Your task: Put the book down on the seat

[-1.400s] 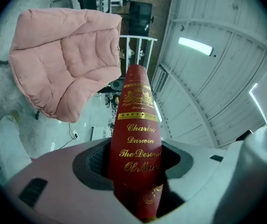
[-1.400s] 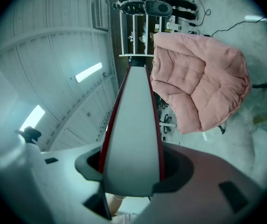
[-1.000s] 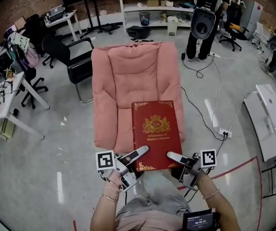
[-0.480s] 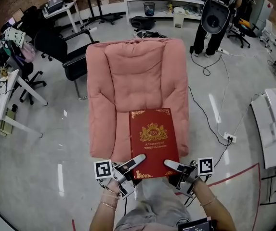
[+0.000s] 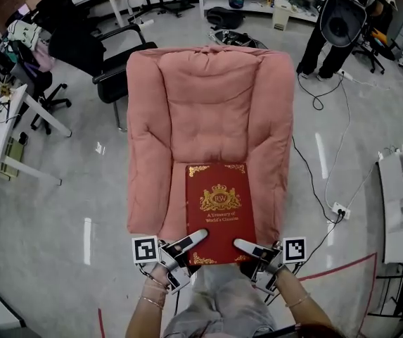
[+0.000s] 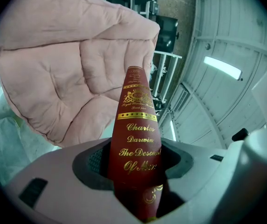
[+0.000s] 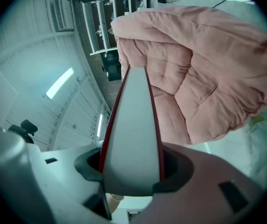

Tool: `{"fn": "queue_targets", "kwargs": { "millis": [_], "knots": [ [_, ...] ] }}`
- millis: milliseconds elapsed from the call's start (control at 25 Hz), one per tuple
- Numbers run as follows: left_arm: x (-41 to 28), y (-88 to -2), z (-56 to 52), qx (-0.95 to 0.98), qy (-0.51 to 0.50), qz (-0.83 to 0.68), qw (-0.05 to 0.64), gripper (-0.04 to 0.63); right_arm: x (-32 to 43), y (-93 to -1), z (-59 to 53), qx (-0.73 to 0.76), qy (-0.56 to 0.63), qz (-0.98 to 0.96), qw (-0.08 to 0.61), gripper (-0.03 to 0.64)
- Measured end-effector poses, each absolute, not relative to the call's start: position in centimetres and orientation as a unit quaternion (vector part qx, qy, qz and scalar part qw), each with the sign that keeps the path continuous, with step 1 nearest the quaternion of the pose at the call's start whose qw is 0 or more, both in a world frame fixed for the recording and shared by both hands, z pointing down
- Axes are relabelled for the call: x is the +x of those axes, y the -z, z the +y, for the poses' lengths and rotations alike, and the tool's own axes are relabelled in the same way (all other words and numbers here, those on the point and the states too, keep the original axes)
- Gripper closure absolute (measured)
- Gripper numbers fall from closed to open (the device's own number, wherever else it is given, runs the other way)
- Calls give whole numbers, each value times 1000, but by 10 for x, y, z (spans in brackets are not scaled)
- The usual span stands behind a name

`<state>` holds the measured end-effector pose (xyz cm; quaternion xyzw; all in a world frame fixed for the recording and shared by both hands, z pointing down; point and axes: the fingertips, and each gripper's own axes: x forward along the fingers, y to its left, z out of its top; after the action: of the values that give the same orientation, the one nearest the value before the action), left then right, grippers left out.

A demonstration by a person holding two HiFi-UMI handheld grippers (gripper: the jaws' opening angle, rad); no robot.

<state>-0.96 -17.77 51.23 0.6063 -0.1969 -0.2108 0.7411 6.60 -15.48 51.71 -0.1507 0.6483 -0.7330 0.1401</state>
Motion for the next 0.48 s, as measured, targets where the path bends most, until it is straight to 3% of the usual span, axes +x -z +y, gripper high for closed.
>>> {"fn": "queue_targets", "kwargs": {
  "millis": [480],
  "knots": [
    [-26,-563,-201,564,229,-218,763,351,52,-565,-182,-144,765,619,103,360]
  ]
}}
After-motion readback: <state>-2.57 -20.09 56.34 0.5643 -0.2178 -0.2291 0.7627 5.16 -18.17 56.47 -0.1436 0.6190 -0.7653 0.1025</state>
